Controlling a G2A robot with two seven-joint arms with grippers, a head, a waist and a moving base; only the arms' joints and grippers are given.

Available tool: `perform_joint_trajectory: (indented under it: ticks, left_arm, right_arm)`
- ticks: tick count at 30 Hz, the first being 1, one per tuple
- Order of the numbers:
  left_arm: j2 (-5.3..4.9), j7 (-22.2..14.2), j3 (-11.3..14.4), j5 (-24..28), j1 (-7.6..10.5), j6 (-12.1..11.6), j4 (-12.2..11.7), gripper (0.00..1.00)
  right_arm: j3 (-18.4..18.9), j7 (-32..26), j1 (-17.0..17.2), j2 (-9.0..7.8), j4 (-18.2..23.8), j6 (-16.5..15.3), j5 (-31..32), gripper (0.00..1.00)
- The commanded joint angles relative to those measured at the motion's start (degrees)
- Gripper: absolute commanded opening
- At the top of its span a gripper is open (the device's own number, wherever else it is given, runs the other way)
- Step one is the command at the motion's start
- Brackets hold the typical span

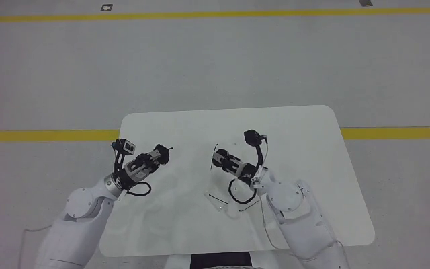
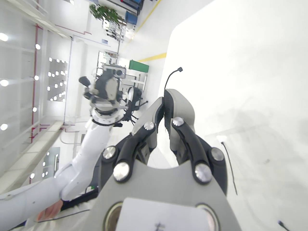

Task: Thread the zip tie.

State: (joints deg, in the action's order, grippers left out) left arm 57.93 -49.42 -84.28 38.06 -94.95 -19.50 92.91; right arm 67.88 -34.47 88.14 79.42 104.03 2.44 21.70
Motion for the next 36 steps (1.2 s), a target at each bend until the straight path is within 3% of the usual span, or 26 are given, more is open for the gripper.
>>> perform_joint_trajectory:
  ticks: [1,11,29,36]
  left_arm:
    - [0.11,-0.71,0.16,-0.31,0.28,0.02,-1.1,0.0]
    - [1.45,-4.0,1.92,1.41,2.52,0.02,-5.13,0.0]
    - [1.45,-4.0,1.92,1.41,2.52,0.02,-5.13,0.0]
    - [1.4,-3.63,2.04,0.91,2.65,0.73,-5.44,0.0]
  right_arm:
    - [-0.97,2.86,-0.65,0.25,-0.15,0.49,-1.37,0.0]
    - [-7.52,8.39,-6.36,1.49,-3.23,2.5,-3.03,0.0]
    - [-7.52,8.39,-6.36,1.49,-3.23,2.5,-3.03,0.0]
    - [-9.08,14.63,-7.2,1.93,-2.99,3.55,-2.27,0.0]
